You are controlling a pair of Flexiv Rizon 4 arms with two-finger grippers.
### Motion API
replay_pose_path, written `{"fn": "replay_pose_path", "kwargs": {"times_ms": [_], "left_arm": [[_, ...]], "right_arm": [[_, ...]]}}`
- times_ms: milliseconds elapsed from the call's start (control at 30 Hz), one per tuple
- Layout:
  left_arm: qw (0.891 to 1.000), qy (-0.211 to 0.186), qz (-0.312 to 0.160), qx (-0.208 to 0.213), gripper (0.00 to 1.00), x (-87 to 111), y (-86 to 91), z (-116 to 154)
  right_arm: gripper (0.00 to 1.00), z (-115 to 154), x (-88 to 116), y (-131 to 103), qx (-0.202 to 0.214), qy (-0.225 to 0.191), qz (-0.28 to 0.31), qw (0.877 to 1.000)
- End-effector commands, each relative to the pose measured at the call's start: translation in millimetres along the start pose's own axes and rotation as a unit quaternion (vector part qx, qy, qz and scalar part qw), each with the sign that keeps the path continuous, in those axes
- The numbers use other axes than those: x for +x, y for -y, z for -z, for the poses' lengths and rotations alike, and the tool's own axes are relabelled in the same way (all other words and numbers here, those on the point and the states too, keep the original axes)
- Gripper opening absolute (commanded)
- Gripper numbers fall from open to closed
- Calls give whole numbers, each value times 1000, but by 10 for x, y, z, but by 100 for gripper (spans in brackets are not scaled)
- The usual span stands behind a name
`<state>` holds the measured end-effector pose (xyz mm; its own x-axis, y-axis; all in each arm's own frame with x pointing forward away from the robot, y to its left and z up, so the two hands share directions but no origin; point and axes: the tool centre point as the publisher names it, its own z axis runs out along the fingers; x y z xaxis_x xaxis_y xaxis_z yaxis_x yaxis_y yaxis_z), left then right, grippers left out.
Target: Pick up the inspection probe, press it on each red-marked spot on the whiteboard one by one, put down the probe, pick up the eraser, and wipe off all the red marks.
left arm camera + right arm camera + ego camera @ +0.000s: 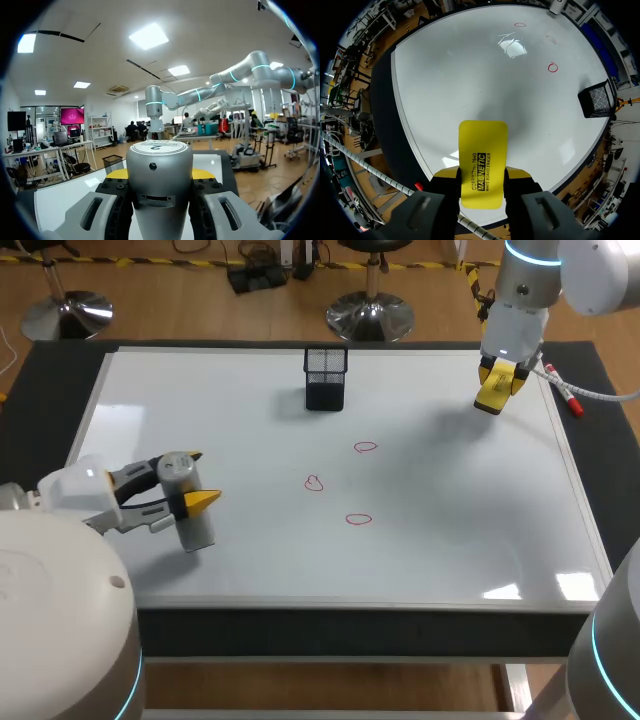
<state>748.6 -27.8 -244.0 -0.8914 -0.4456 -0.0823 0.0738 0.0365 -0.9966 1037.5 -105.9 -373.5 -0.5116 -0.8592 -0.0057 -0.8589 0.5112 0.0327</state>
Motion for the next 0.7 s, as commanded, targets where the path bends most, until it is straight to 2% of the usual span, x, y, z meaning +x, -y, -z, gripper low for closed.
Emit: {"fn": "replay_pose_path", "kwargs": {"times_ms": [33, 700], "left_arm": [[1000, -3, 0, 2, 0, -42, 28, 88], [1000, 4, -1, 6, 0, -83, 37, 152]], "right_arm": [[0, 8, -1, 9, 0, -2, 1, 1000], [0, 8, -1, 9, 0, -2, 1, 1000]]}}
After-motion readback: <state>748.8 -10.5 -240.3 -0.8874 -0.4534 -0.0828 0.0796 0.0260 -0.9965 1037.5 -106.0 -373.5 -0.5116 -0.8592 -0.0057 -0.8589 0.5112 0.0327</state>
